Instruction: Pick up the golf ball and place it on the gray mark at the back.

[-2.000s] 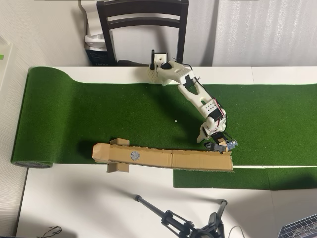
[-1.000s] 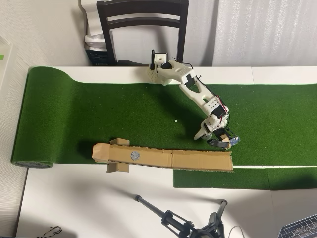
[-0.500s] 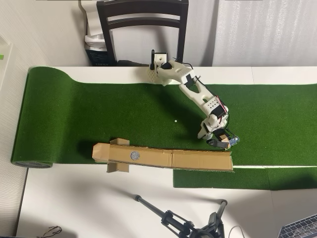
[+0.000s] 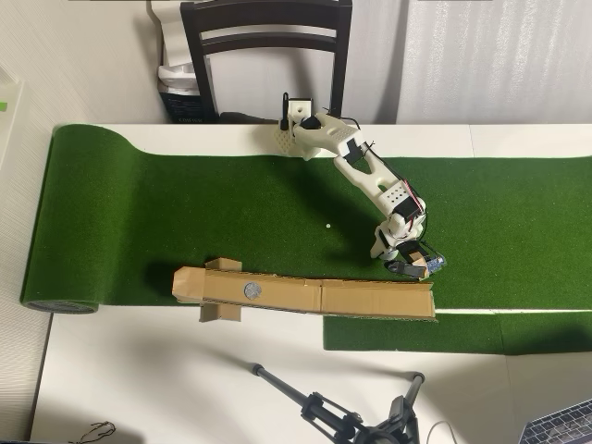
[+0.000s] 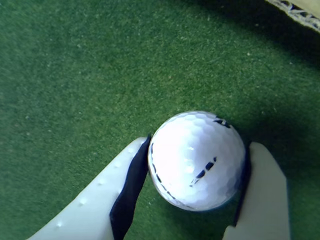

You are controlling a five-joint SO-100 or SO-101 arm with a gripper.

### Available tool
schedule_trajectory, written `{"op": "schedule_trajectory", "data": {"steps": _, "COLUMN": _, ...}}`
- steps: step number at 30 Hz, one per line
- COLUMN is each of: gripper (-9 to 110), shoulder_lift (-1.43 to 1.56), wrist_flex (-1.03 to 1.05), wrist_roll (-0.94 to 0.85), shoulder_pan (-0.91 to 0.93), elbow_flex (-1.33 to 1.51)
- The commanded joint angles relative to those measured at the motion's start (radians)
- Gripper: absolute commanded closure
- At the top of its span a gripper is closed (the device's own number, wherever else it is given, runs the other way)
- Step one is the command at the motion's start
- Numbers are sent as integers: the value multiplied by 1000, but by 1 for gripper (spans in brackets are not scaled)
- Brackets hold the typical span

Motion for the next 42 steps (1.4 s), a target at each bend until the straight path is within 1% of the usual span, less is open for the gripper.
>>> {"op": "schedule_trajectory", "data": {"steps": 1, "gripper": 90, "shoulder_lift": 48, "wrist_flex": 31, "wrist_roll": 5, "shoulder_pan": 20, "elbow_flex": -196}}
{"op": "schedule_trajectory", "data": {"steps": 5, "gripper": 90, "shoulder_lift": 97, "wrist_flex": 141, "wrist_roll": 2, "shoulder_pan": 40, "elbow_flex": -310}}
{"op": "schedule_trajectory", "data": {"steps": 8, "gripper": 90, "shoulder_lift": 156, "wrist_flex": 161, "wrist_roll": -11, "shoulder_pan": 91, "elbow_flex": -325}}
{"op": "schedule_trajectory", "data": {"steps": 13, "gripper": 90, "shoulder_lift": 276, "wrist_flex": 150, "wrist_roll": -101, "shoulder_pan": 170, "elbow_flex": -325}}
{"op": "schedule_trajectory", "data": {"steps": 16, "gripper": 90, "shoulder_lift": 328, "wrist_flex": 147, "wrist_roll": -196, "shoulder_pan": 236, "elbow_flex": -325}}
{"op": "schedule_trajectory", "data": {"steps": 22, "gripper": 90, "shoulder_lift": 437, "wrist_flex": 14, "wrist_roll": -437, "shoulder_pan": 353, "elbow_flex": -327}}
{"op": "schedule_trajectory", "data": {"steps": 28, "gripper": 90, "shoulder_lift": 463, "wrist_flex": -15, "wrist_roll": -566, "shoulder_pan": 434, "elbow_flex": -325}}
{"op": "schedule_trajectory", "data": {"steps": 32, "gripper": 90, "shoulder_lift": 469, "wrist_flex": -91, "wrist_roll": -686, "shoulder_pan": 472, "elbow_flex": -325}}
{"op": "schedule_trajectory", "data": {"steps": 40, "gripper": 90, "shoulder_lift": 457, "wrist_flex": -67, "wrist_roll": -735, "shoulder_pan": 566, "elbow_flex": -314}}
{"op": "schedule_trajectory", "data": {"steps": 42, "gripper": 90, "shoulder_lift": 457, "wrist_flex": -17, "wrist_roll": -756, "shoulder_pan": 604, "elbow_flex": -314}}
